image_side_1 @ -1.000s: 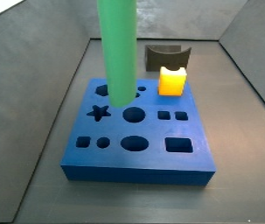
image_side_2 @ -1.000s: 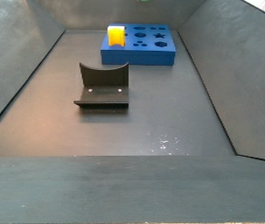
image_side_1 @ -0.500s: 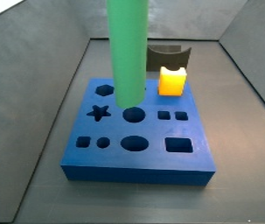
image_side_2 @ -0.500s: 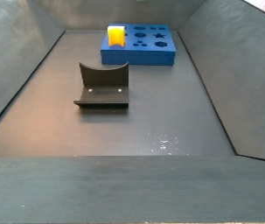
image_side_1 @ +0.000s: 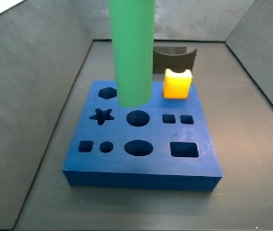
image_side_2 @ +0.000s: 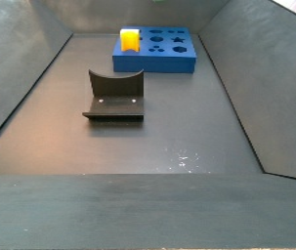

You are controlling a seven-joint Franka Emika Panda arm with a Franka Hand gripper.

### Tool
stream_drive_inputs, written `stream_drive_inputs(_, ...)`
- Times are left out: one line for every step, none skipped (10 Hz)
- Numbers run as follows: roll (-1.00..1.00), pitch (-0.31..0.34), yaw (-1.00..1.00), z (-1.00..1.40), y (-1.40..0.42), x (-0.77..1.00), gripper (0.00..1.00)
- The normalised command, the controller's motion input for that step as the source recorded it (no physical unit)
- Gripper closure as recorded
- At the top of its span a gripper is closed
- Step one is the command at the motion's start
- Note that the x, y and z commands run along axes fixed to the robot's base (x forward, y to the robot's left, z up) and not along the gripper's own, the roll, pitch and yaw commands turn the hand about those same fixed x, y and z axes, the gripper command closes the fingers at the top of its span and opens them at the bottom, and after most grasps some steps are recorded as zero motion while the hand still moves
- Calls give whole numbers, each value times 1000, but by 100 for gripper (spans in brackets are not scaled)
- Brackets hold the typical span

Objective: Pick up the oval object. Move up. Move to above the board. Insert the oval object.
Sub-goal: Insert the oval object.

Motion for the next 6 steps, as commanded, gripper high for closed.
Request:
stream_drive_inputs(51,-37,-971,-114,20,111,100)
stream_drive_inputs(83,-41,-954,-189,20,129,100)
stream_drive_inputs(104,-44,-971,-257,0,97,100)
stream_drive_inputs(120,-57,-1000,-360,0,29,100)
stream_drive_inputs(106,-44,-1000,-329,0,20,100)
stream_drive_inputs(83,-14,-897,-240,0,140,100)
